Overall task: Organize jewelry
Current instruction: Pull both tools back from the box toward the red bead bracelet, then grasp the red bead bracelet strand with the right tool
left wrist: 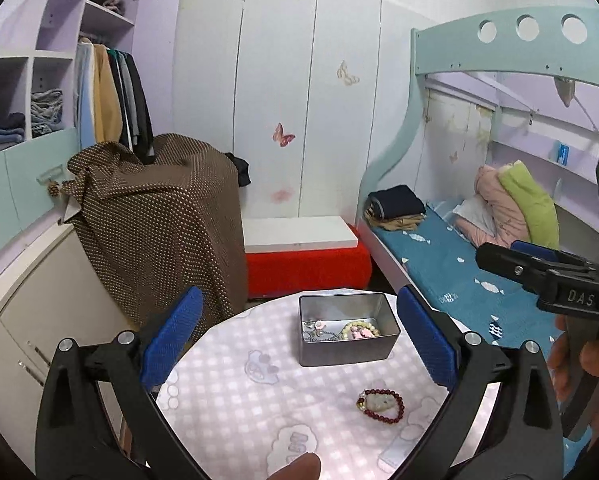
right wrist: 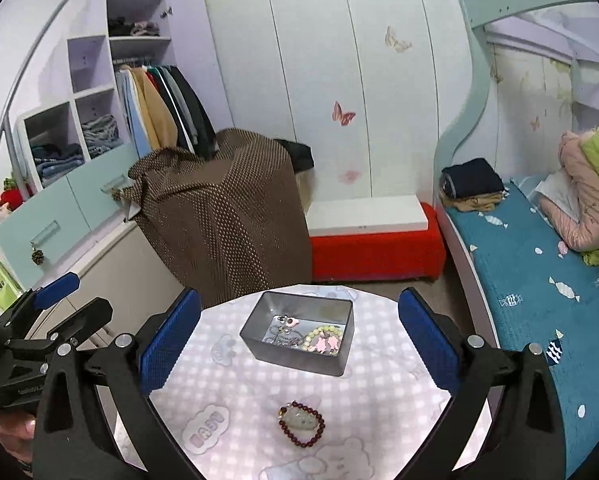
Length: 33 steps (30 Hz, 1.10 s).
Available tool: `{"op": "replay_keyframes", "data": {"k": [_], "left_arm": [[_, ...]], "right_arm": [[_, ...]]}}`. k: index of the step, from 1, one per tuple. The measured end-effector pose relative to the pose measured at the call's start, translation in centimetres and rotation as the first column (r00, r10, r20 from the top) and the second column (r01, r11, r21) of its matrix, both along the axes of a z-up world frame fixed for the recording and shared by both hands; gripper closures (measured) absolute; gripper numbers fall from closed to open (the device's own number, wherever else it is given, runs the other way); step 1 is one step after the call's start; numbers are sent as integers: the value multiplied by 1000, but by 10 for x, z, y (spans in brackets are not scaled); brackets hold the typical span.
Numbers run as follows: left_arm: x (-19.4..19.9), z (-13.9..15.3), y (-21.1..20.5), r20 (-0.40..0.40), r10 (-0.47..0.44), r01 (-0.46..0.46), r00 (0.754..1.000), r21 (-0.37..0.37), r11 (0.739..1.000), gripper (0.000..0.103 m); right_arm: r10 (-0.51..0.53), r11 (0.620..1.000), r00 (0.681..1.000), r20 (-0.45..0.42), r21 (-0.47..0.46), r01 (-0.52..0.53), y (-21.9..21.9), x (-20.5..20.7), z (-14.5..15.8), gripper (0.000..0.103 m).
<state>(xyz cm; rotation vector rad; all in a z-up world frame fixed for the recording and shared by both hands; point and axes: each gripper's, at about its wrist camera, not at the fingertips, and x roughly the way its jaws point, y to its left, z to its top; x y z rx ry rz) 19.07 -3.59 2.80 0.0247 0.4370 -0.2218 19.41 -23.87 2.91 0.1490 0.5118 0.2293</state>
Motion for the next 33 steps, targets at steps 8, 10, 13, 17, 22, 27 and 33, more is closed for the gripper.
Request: {"op": "replay_keyframes", "data": {"k": [8, 10, 13, 17, 22, 27, 33], "left_arm": [[-29, -2, 14, 14, 23, -22, 1000, -22, 1000, 5], [-35, -6, 17, 14, 29, -29, 999, -29, 999, 5], [-44, -13, 22, 12, 47, -47, 999, -30, 998, 5], [-58, -26, 29, -1, 59, -59, 998, -43, 997, 5], [-76, -39, 34, 12, 85, -84, 996, -44, 995, 5], [-90, -54, 34, 23, 86, -85, 996, -28, 996, 5], [-90, -78, 39, -19, 85, -85, 996, -31, 996, 5]], "right_arm": [[-18, 1000, 1000, 20, -4, 18, -5, -42, -14, 8], [-22, 1000, 1000, 11, -11, 23, -5, -51, -23, 8], [-21, 1000, 1000, -5, -21, 21, -5, -59, -35, 8], [-23, 998, 999, -29, -51, 22, -1, -71, -54, 8], [-32, 997, 999, -25, -74, 30, 4, -85, -70, 8], [5, 991, 999, -37, -136, -10, 22, -83, -85, 8], [109, 961, 983, -150, -236, -143, 56, -54, -130, 8]]}}
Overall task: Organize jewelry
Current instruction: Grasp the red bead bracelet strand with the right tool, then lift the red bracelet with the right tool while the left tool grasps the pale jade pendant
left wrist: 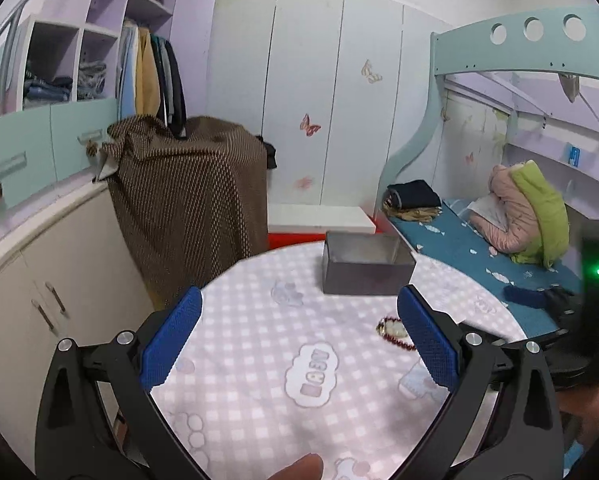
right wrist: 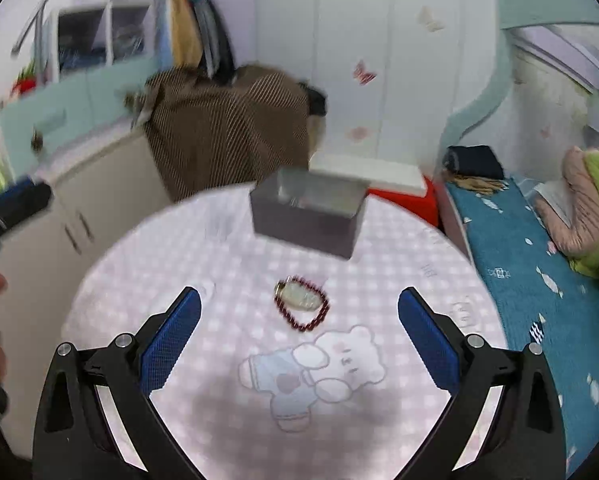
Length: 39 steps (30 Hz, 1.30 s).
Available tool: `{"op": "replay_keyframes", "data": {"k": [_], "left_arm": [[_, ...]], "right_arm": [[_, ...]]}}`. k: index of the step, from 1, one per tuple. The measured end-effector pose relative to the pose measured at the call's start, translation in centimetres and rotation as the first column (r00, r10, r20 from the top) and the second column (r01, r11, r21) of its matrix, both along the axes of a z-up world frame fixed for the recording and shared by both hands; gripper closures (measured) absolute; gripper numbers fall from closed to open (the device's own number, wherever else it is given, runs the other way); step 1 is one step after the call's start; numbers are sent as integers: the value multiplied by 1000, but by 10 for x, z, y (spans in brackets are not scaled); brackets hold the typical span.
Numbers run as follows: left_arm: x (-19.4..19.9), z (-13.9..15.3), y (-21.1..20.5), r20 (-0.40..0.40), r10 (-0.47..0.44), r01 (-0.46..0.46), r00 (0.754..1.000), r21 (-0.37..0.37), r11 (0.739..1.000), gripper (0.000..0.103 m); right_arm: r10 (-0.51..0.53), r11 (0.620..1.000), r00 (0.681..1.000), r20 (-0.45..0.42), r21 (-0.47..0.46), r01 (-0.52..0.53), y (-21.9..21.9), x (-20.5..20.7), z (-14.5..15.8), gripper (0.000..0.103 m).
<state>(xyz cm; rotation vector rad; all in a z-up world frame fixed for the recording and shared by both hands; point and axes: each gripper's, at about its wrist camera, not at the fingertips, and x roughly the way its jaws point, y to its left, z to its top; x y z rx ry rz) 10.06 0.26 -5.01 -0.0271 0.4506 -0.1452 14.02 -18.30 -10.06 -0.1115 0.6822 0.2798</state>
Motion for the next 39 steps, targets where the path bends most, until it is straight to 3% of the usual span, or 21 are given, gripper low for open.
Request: {"op": "replay_keyframes", "data": {"k": [2, 5, 8, 14, 17, 18, 20, 24, 30, 35, 39], "left_arm": [[3, -10, 2, -27, 4, -4, 1000, -2, 1000, 5], [6, -22, 4, -53, 5, -5, 999, 0, 1000, 5], [11, -30, 8, -74, 9, -9, 997, -6, 1000, 5], [17, -41, 12, -101, 15, -17, 995, -12, 1000, 5], [20, -46, 11, -116, 12, -13, 993, -10, 1000, 5], [20, -47, 10, -119, 9, -10, 993, -11, 1000, 5], [22, -49, 8, -125, 4, -5, 992, -7, 1000, 5], [33, -58, 0, -151, -3, 5, 988, 11, 1000, 5], [65, -80, -28, -235, -21, 37, 972, 63, 997, 5], [94, -101, -65, -300, -59, 92, 952, 96, 991, 5], [116, -118, -95, -349, -89, 137, 933, 114, 984, 5]], "right_arm": [[32, 999, 998, -49, -19, -33, 7, 14, -18, 16], [58, 997, 992, -116, -39, -63, 13, 32, -38, 41], [82, 994, 982, -172, -53, -92, 18, 46, -56, 52], [104, 992, 972, -210, -51, -117, 19, 55, -67, 61], [109, 990, 967, -229, -67, -128, 21, 59, -73, 75], [114, 988, 965, -235, -71, -134, 21, 61, -75, 87], [121, 987, 965, -234, -78, -142, 22, 60, -76, 96], [125, 987, 965, -232, -67, -144, 18, 60, -76, 97], [132, 987, 971, -201, 119, -110, -7, 65, -60, 97], [124, 962, 974, -187, 262, -73, -36, 78, -50, 97], [111, 949, 978, -179, 310, -51, -52, 84, -45, 97]]}}
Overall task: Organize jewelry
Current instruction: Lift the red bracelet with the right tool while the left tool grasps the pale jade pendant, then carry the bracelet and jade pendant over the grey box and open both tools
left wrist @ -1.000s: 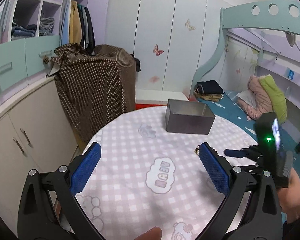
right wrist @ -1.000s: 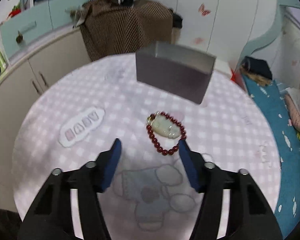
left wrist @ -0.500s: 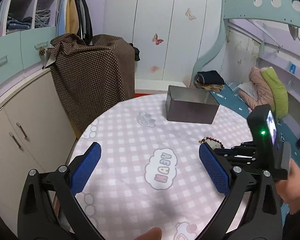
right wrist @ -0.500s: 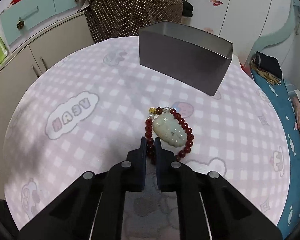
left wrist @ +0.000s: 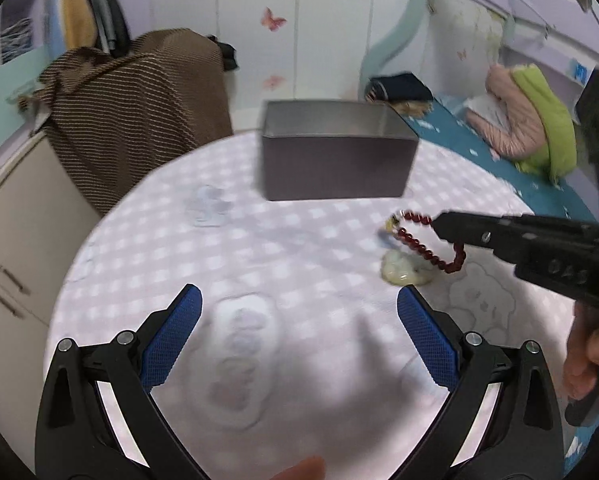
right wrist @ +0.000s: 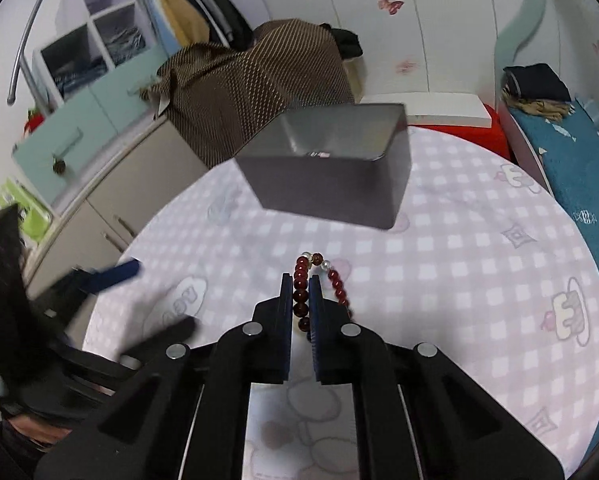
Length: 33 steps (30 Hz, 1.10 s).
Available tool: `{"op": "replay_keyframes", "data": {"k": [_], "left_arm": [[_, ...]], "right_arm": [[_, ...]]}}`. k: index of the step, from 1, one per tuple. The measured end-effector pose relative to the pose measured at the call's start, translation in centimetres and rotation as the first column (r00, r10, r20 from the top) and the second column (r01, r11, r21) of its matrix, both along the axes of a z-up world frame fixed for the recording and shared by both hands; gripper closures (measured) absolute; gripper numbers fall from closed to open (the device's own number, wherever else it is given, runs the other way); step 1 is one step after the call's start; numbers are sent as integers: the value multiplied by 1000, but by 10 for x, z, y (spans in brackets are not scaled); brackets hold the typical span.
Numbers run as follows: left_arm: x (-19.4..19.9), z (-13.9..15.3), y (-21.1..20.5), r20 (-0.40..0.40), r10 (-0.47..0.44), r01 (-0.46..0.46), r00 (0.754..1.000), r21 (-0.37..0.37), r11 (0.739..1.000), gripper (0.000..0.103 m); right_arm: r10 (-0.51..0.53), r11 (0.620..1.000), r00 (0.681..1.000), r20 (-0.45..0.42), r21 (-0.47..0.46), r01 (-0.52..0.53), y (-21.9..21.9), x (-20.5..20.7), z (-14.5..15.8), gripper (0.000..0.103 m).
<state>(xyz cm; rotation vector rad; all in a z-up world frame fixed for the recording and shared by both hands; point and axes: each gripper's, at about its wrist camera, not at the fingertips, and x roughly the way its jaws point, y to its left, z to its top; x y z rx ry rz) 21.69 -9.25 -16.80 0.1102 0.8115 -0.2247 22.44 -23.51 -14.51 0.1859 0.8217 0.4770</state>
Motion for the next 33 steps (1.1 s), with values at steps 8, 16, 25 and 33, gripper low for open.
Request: {"op": "replay_keyframes", "data": {"k": [8, 16, 25, 33], "left_arm": [[35, -25, -58, -60, -98, 103, 993, 86, 991, 5], [44, -33, -65, -95, -162, 164, 982, 18, 986, 47], [38, -26, -52, -104, -201, 196, 974, -51, 979, 60], [29, 5, -17, -42, -151, 148, 988, -64, 987, 60]], "right_arm": [[-43, 997, 999, -8, 61, 43, -31, 2, -2, 97], [-55, 997, 998, -7, 53, 55, -43, -1, -2, 97], [-41, 999, 999, 19, 26, 40, -35, -6, 14, 97], [-15, 1000, 998, 59, -14, 16, -19, -6, 38, 97]]}}
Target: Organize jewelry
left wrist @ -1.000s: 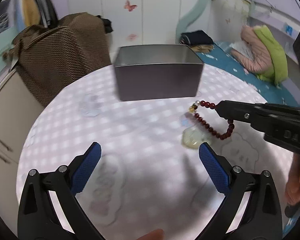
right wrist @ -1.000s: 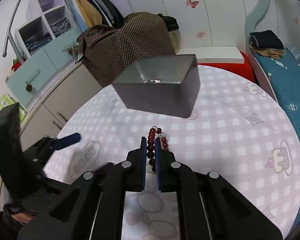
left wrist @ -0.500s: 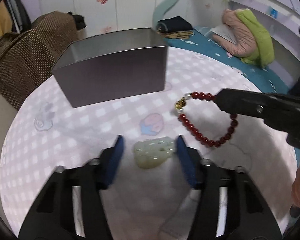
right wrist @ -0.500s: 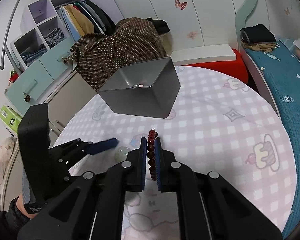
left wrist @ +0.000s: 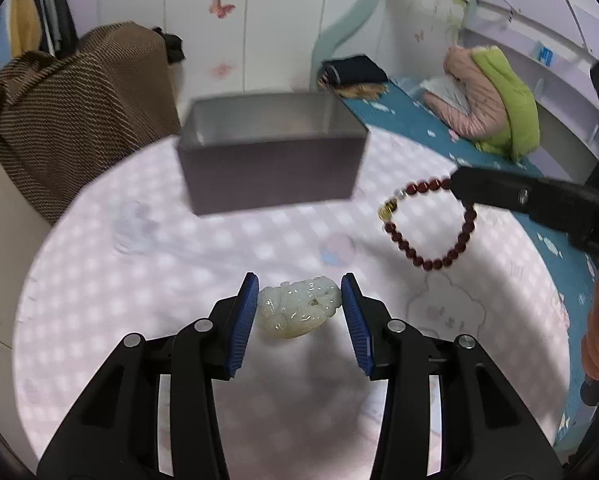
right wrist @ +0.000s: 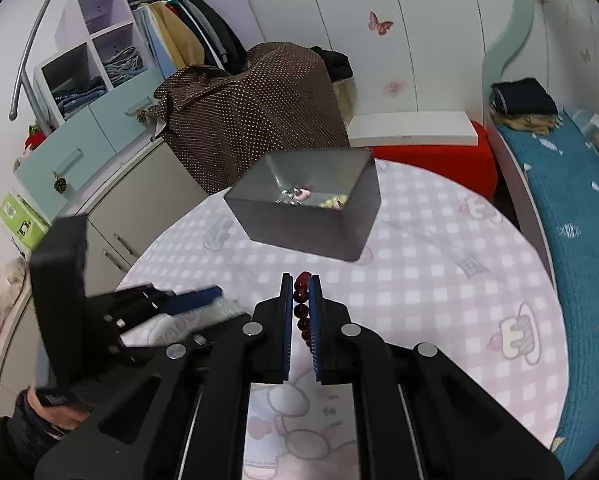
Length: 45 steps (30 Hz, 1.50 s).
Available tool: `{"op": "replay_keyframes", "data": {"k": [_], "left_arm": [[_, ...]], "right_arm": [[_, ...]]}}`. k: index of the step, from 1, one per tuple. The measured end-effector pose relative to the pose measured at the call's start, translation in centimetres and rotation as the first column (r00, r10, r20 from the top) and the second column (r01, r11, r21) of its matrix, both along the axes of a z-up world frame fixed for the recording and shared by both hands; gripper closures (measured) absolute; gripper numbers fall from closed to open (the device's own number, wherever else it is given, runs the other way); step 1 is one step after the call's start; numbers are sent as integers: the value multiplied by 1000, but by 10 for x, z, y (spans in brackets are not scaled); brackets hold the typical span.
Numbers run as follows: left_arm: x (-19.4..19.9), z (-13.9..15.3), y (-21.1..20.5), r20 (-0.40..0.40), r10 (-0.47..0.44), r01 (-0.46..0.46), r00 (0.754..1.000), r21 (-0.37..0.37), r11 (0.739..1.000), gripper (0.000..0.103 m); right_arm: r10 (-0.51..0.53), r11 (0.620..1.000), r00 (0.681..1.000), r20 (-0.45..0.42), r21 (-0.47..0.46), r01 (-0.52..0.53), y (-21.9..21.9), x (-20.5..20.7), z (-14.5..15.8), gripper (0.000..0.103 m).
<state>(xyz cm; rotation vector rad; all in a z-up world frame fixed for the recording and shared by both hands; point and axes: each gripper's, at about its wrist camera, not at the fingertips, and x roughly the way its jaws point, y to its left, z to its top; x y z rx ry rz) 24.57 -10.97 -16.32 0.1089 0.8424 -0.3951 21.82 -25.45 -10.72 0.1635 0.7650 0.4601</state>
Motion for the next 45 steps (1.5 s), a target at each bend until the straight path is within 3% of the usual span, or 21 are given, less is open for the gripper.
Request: {"op": "replay_keyframes", "data": {"k": [8, 18, 22, 29, 31, 32, 33, 34, 36, 39, 45], "left_arm": [[9, 53, 24, 93, 37, -36, 995, -16, 999, 60], [68, 136, 27, 164, 60, -49, 985, -72, 996, 61], [95, 144, 19, 132, 53, -43, 990, -81, 996, 60], [136, 119, 8, 43, 68, -66, 997, -51, 997, 60], [140, 113, 10, 32, 74, -72, 997, -51, 996, 54], [140, 112, 12, 34, 83, -82, 996, -43, 996, 43], [139, 111, 15, 42, 98, -96, 994, -45, 994, 22], [138, 112, 17, 53, 117, -115, 992, -45, 992, 15], [135, 115, 26, 60, 136, -132, 989, -63, 989, 13], [125, 123, 39, 92, 163, -158, 982, -54, 986, 8], [82, 147, 65, 196, 216, -211, 956, -47, 976, 5]], "right_arm": [[12, 1000, 998, 56, -24, -10, 14, 9, 38, 97], [13, 998, 993, 115, -59, -6, 32, 65, 103, 97], [0, 997, 996, 85, -78, 7, 38, 90, 104, 96], [-50, 995, 999, 2, -84, 50, 40, 117, 80, 95], [-75, 995, 997, -6, -60, 75, 35, 119, 76, 92], [-82, 995, 997, -12, -52, 82, 34, 119, 75, 84], [-92, 995, 996, -14, -48, 91, 34, 118, 75, 69], [-106, 993, 994, -9, -43, 106, 31, 116, 74, 63], [-124, 992, 992, 2, -35, 124, 27, 112, 77, 30], [-162, 987, 986, 34, -10, 162, 20, 102, 84, 8], [-217, 976, 972, 88, 9, 217, 10, 71, 102, 7]]}}
